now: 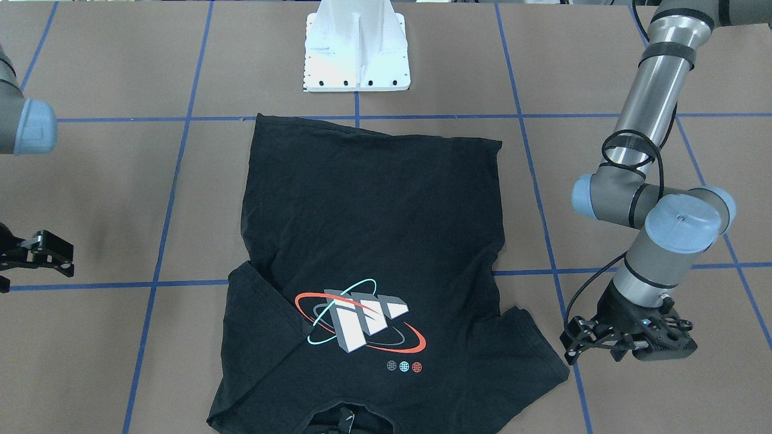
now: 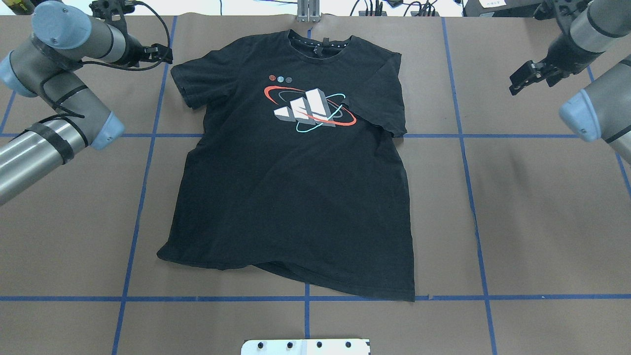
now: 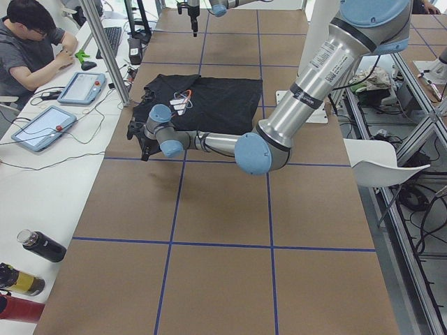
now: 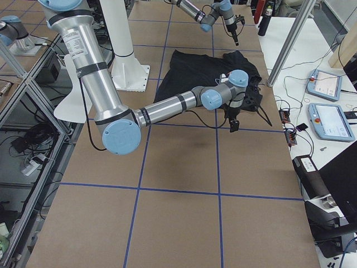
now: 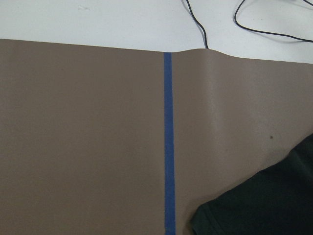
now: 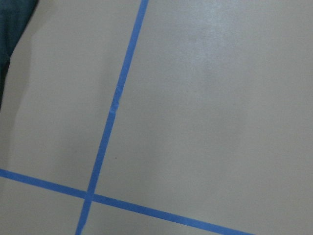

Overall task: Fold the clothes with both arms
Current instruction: 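Raise the right gripper away while the left arm moves toward the shirt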

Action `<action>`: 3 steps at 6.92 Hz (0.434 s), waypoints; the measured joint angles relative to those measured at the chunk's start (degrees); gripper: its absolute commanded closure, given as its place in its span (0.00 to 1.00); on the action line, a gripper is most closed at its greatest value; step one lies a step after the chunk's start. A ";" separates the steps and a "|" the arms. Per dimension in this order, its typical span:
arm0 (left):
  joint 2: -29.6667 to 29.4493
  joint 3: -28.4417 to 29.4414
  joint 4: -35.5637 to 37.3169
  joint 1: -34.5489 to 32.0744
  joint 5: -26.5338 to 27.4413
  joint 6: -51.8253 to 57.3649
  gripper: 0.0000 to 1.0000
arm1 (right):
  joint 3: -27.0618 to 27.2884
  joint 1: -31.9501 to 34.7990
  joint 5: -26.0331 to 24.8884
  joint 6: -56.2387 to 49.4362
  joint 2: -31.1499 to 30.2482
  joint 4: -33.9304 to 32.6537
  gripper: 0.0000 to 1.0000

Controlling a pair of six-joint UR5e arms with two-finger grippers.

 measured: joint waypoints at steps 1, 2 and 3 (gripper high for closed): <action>-1.79 2.83 -0.82 0.36 0.40 -0.80 0.27 | 0.01 2.87 1.57 -3.03 -1.87 -0.03 0.00; -3.26 5.57 -1.96 0.59 0.52 -1.12 0.33 | 0.05 4.81 2.80 -5.58 -3.28 -0.07 0.00; -4.23 7.39 -2.69 0.84 0.56 -1.23 0.33 | 0.05 5.61 3.38 -6.71 -3.90 -0.05 0.00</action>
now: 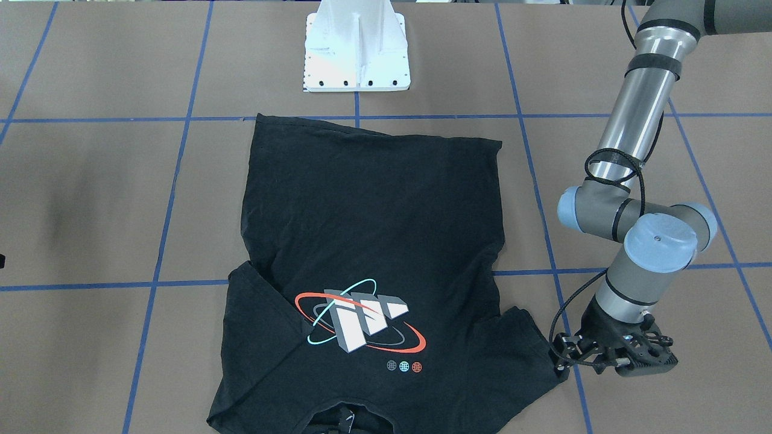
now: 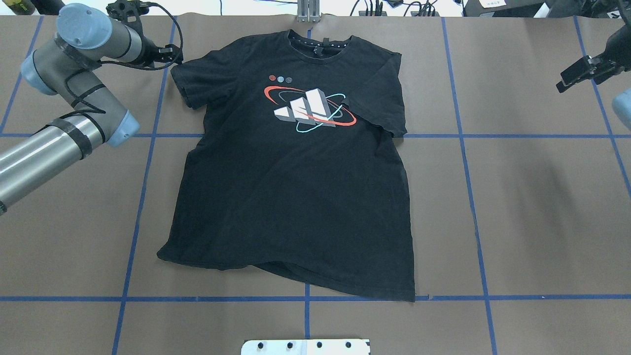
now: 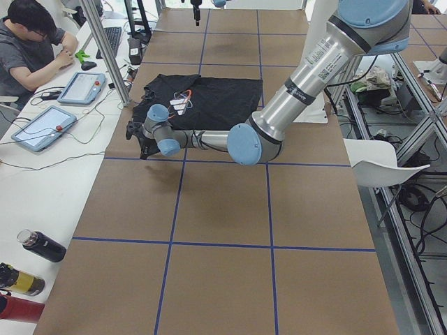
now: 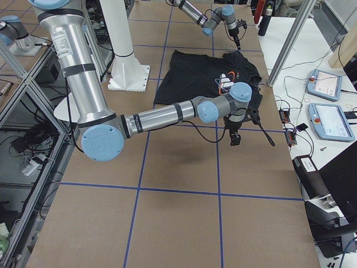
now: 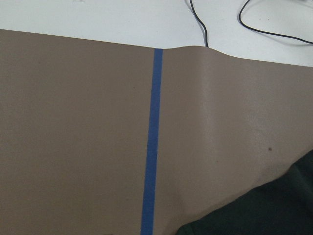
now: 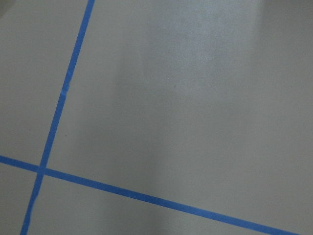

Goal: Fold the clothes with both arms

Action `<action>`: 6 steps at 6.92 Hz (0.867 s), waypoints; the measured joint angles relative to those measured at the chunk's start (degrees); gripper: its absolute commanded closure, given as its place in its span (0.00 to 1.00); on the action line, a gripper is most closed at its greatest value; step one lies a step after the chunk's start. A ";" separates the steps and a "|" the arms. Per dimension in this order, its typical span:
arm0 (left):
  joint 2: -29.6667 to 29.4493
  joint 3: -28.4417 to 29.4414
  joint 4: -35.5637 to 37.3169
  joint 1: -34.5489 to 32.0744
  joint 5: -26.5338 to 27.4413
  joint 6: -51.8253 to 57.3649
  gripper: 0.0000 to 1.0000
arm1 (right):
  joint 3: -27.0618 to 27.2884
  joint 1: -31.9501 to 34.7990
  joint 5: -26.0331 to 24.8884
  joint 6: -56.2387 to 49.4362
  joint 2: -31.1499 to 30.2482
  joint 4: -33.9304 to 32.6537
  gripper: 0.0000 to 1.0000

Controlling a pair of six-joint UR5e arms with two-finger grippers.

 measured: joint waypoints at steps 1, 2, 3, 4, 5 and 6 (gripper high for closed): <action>-0.77 1.50 -0.64 0.15 0.01 -0.04 0.33 | -0.05 0.28 0.22 -0.41 -0.22 0.07 0.00; -1.51 3.27 -1.81 0.31 0.02 -0.05 0.35 | -0.08 0.36 0.27 -0.54 -0.29 0.11 0.00; -2.01 4.67 -2.96 0.59 0.09 -0.05 0.40 | -0.13 0.36 0.26 -0.58 -0.31 0.12 0.00; -2.27 5.28 -3.49 0.89 0.20 -0.05 0.51 | -0.16 0.35 0.24 -0.59 -0.29 0.13 0.00; -2.40 5.52 -3.68 1.15 0.25 -0.05 0.66 | -0.18 0.33 0.24 -0.60 -0.22 0.13 0.00; -2.46 5.59 -3.71 1.32 0.27 -0.04 0.74 | -0.19 0.32 0.24 -0.56 -0.13 0.11 0.00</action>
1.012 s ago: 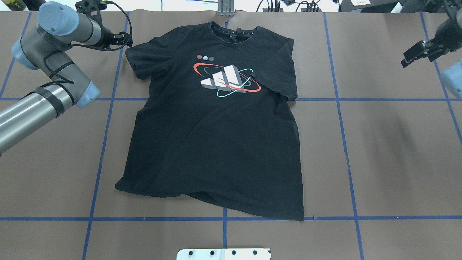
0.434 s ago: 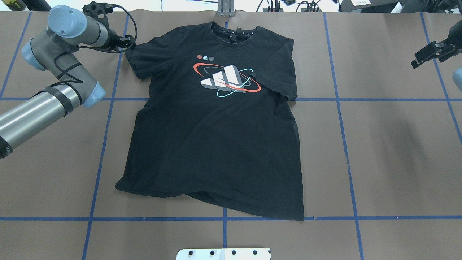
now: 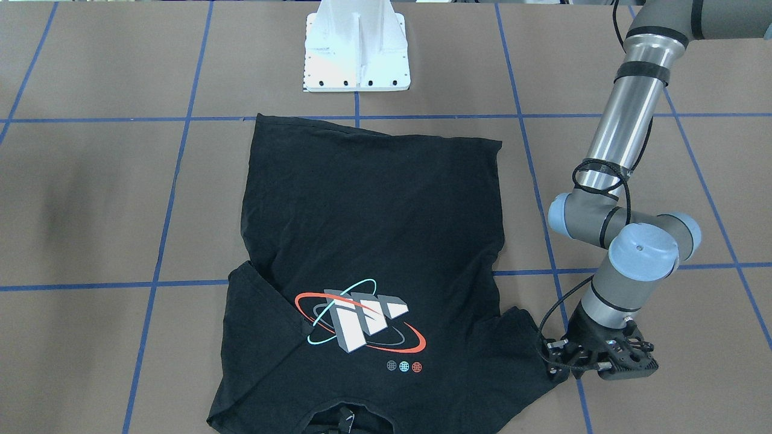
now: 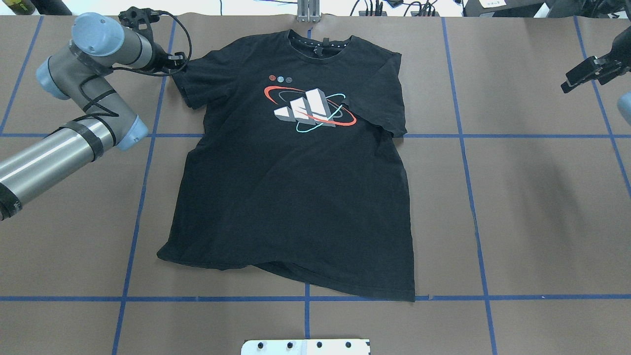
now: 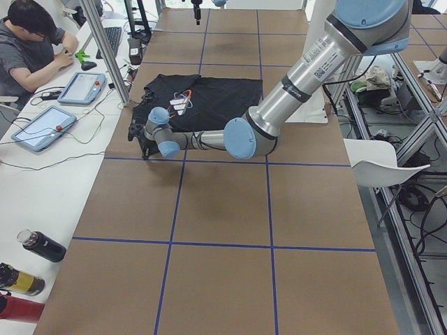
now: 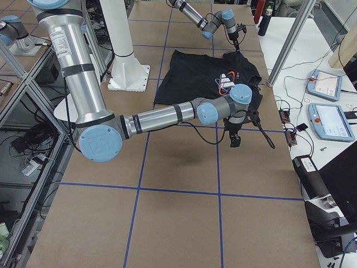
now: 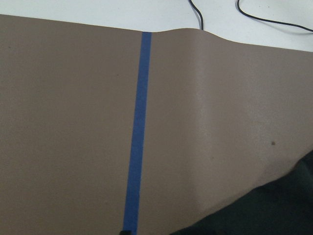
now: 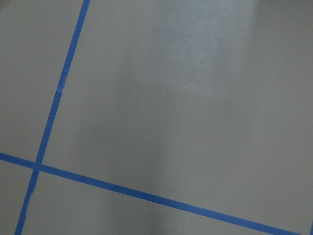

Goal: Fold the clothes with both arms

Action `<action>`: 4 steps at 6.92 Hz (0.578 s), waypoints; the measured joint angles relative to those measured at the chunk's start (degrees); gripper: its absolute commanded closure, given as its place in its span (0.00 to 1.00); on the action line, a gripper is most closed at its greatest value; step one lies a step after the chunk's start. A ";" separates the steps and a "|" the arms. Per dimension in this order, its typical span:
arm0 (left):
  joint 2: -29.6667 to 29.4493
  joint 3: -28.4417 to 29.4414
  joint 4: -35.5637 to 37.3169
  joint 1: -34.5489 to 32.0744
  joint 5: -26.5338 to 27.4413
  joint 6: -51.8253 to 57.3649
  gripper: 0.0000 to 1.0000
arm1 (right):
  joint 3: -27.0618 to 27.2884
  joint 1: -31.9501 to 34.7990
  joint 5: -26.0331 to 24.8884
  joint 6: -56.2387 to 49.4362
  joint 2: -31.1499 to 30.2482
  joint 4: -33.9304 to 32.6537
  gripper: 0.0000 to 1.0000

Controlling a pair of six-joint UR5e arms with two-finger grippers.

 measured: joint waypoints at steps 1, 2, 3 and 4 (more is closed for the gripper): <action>-0.02 0.02 0.00 0.10 0.01 0.08 0.80 | 0.00 0.00 0.00 0.12 0.13 -0.06 0.00; -0.03 0.02 -0.01 0.17 0.02 0.26 0.85 | 0.00 -0.03 0.00 0.29 0.25 -0.10 0.00; 0.00 -0.01 0.01 0.21 0.01 0.49 0.89 | 0.00 -0.06 0.00 0.49 0.29 -0.09 0.00; 0.03 -0.08 0.03 0.22 0.00 0.61 0.98 | 0.00 -0.07 0.00 0.60 0.32 -0.08 0.00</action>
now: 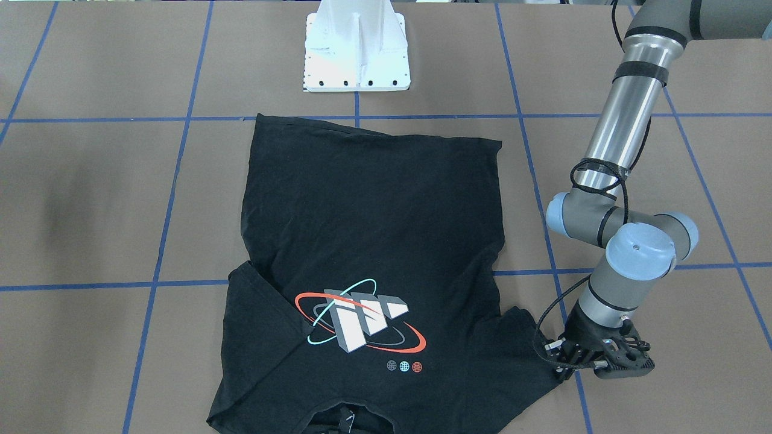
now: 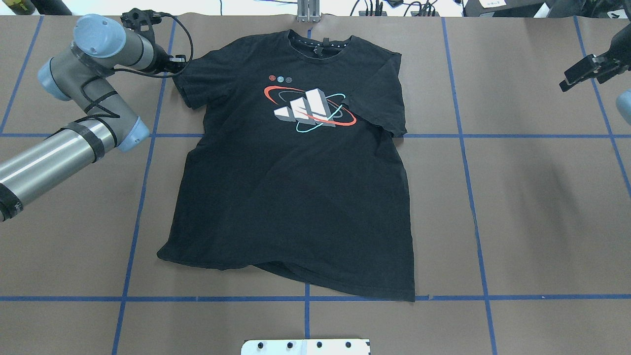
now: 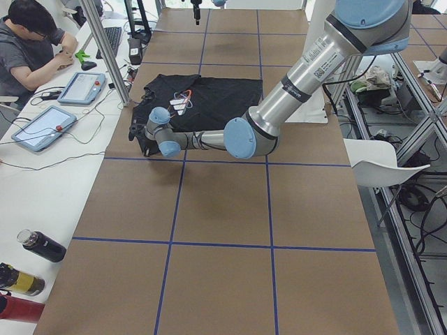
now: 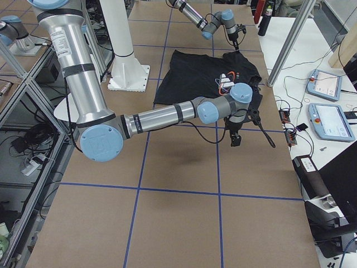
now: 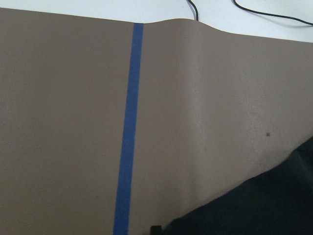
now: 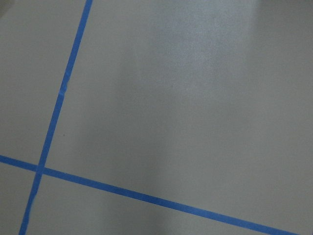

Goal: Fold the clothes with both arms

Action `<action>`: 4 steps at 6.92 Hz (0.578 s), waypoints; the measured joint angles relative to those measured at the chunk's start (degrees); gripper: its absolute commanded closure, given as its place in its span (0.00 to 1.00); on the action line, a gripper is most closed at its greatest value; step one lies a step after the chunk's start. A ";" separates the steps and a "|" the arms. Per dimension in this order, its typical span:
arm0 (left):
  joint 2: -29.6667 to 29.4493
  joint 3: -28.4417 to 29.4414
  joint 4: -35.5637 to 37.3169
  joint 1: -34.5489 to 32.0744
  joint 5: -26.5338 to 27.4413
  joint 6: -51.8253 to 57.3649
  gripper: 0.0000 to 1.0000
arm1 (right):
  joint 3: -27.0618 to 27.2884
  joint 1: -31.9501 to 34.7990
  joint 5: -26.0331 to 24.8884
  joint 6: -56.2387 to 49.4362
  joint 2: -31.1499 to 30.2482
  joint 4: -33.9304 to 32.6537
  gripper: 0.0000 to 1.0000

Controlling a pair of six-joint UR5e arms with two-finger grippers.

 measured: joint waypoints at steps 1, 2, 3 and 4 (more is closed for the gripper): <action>0.03 -0.14 0.01 -0.01 -0.01 0.05 1.00 | 0.00 -0.05 0.00 0.05 0.04 0.02 0.00; 0.07 -0.37 0.03 -0.09 -0.05 0.07 1.00 | 0.00 -0.07 0.00 0.06 0.07 0.06 0.00; 0.12 -0.98 0.13 -0.16 -0.09 0.10 1.00 | 0.01 -0.09 0.00 0.09 0.11 0.08 0.00; 0.20 -2.51 0.93 -0.24 -0.18 0.05 1.00 | 0.03 -0.10 0.00 0.12 0.19 0.09 0.00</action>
